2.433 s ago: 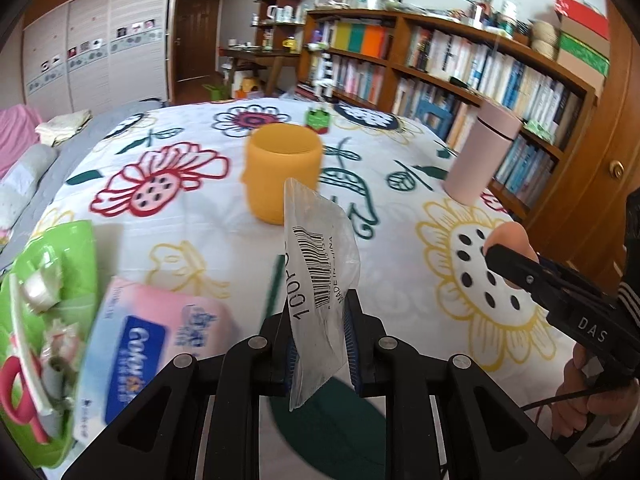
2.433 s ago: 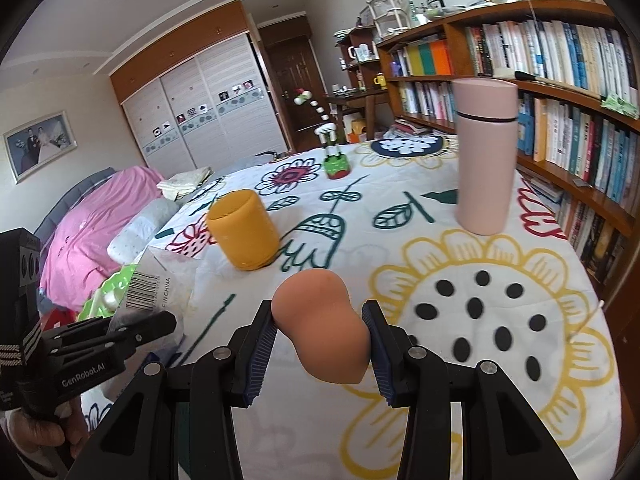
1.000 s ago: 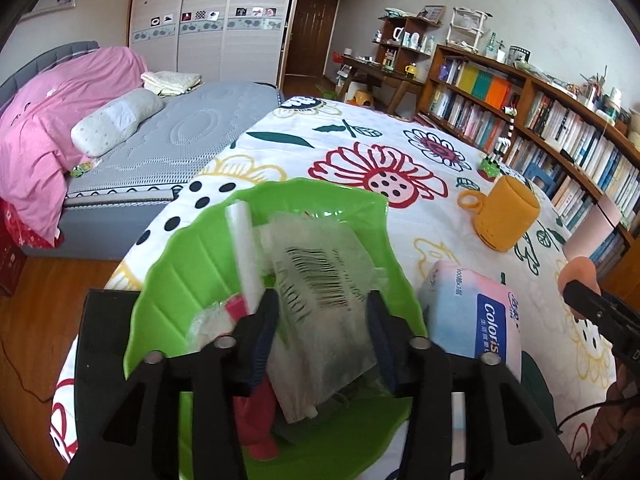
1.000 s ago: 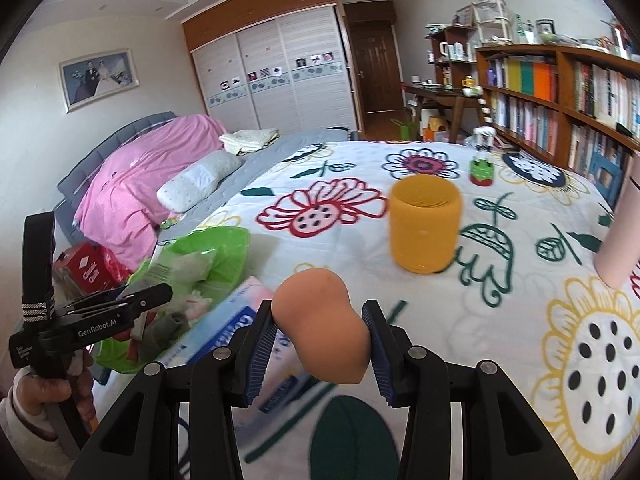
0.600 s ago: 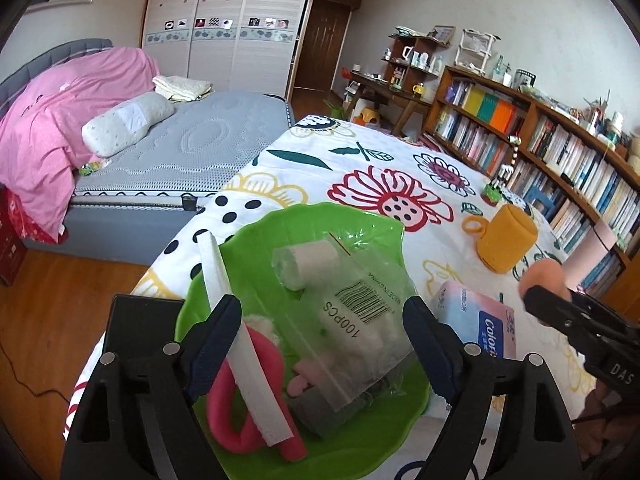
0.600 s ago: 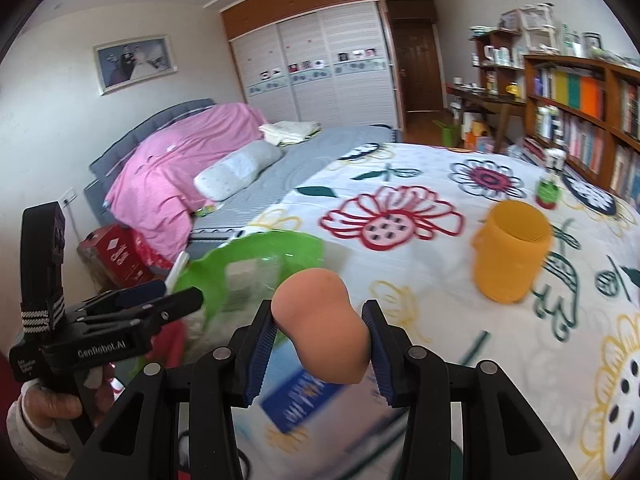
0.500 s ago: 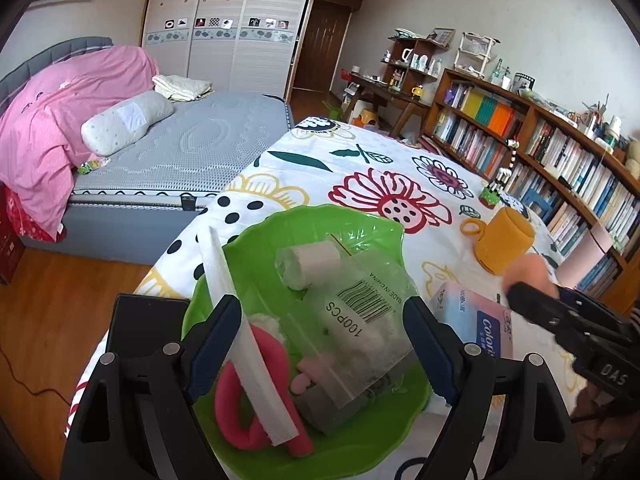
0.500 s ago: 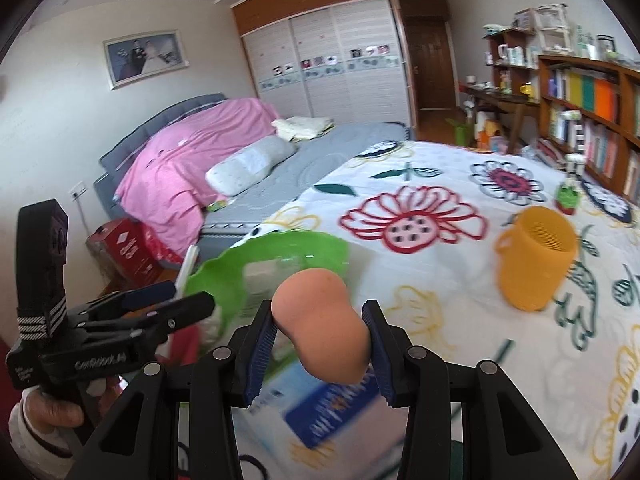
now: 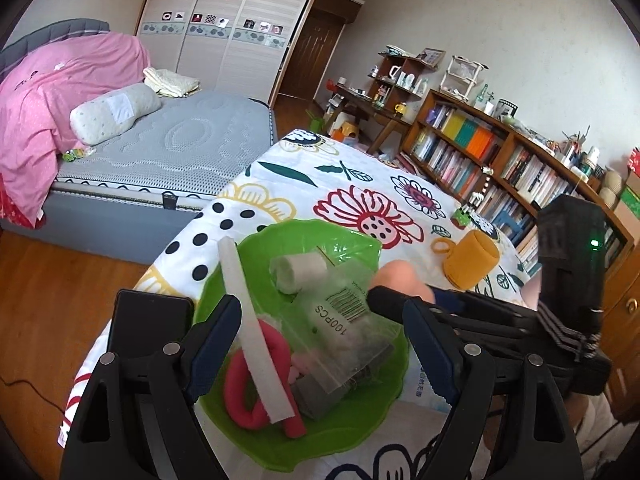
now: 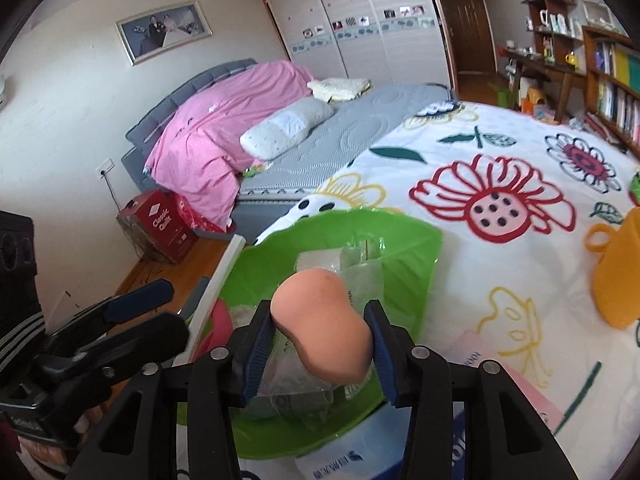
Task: Organize soft objects
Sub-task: 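Lower the orange sponge into the green plate and open the right gripper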
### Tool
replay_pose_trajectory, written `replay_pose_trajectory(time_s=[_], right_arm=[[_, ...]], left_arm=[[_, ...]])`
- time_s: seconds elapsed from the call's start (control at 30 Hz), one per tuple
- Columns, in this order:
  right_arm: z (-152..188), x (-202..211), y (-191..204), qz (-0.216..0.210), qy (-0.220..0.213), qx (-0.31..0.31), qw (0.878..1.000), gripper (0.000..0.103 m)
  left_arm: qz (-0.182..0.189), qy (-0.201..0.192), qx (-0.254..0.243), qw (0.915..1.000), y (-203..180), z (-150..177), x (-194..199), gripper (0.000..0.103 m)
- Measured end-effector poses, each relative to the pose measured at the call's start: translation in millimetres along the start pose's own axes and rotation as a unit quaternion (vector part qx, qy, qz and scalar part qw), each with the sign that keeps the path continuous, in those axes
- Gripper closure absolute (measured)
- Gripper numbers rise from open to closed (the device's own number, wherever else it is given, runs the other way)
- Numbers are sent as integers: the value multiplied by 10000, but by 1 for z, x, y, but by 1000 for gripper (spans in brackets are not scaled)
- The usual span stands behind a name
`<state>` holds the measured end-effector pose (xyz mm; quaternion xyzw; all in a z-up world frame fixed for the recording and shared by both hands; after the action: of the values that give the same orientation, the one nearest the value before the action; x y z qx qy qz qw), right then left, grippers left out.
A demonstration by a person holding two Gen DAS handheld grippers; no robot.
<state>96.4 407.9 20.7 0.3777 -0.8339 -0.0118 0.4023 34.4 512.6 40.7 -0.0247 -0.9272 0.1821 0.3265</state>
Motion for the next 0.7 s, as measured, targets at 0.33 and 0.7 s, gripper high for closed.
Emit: replay_pose_trajectory(time_s=[0.33, 0.7], right_arm=[[1, -1, -9, -5, -13, -214, 9998, 53], [-2, 32, -39, 223, -469, -616, 9967, 53]], left_arm=[[141, 243, 342, 9990, 20, 8, -18, 19], [633, 547, 477, 9953, -1, 16, -44, 19]])
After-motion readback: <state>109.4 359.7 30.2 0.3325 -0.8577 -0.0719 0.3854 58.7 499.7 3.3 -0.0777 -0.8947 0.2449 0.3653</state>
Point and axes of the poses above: each gripper's, at about its wrist camera, not at the fingertips, and x roughly against the way its jaws point, y to its left, z to its underside, the point moved 8 cm from there along -x, roughly the way its jaws point, and after that the axes turned 1 degree about -x, right-handed, at the moved point
